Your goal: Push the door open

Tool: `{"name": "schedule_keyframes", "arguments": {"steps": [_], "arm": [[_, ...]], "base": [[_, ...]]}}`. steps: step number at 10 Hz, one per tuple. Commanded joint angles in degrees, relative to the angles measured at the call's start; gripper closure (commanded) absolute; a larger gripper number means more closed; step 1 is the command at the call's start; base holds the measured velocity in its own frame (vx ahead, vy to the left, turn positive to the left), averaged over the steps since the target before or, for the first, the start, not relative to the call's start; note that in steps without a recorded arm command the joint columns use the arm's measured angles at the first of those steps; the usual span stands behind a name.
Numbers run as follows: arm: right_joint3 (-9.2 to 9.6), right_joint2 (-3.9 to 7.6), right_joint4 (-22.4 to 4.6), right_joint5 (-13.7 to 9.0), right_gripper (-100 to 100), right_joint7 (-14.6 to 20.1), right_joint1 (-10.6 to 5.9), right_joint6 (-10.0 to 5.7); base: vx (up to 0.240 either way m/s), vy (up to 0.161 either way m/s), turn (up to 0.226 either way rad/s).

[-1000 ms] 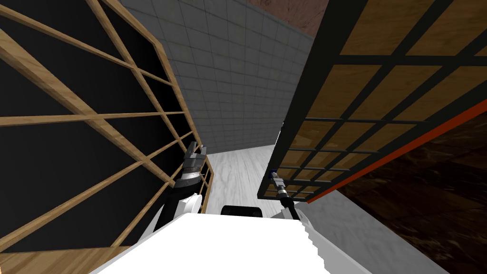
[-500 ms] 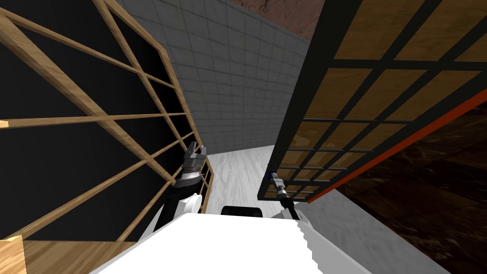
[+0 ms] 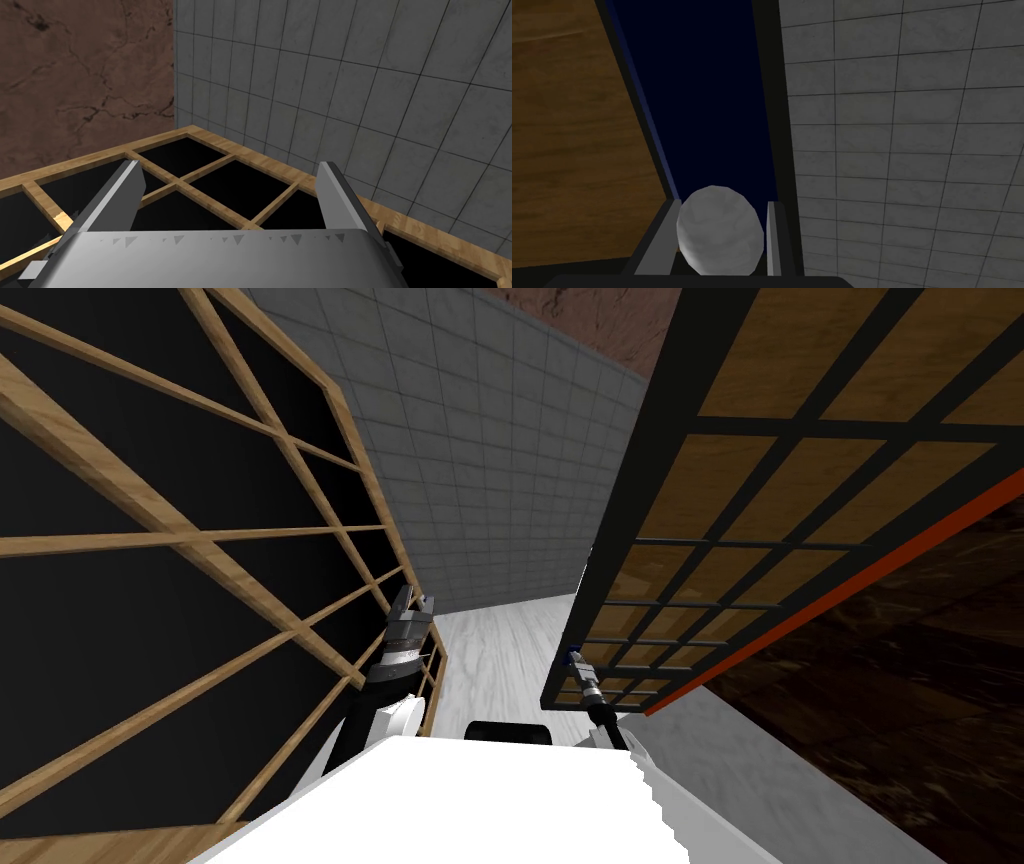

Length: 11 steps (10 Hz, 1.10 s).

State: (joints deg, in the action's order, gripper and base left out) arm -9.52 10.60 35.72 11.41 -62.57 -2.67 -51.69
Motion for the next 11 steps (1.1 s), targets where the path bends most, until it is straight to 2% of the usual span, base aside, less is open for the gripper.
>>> {"name": "schedule_keyframes", "arguments": {"steps": [1,11], "arm": [[0.09,0.10,-0.91,-0.68,100,2.70,-0.93,-0.52],[2.00,-0.50,-1.92,-4.12,100,16.96,-2.04,-0.67]], "base": [[0.043,-0.001,-0.027],[0.048,0.001,-0.031]]}}
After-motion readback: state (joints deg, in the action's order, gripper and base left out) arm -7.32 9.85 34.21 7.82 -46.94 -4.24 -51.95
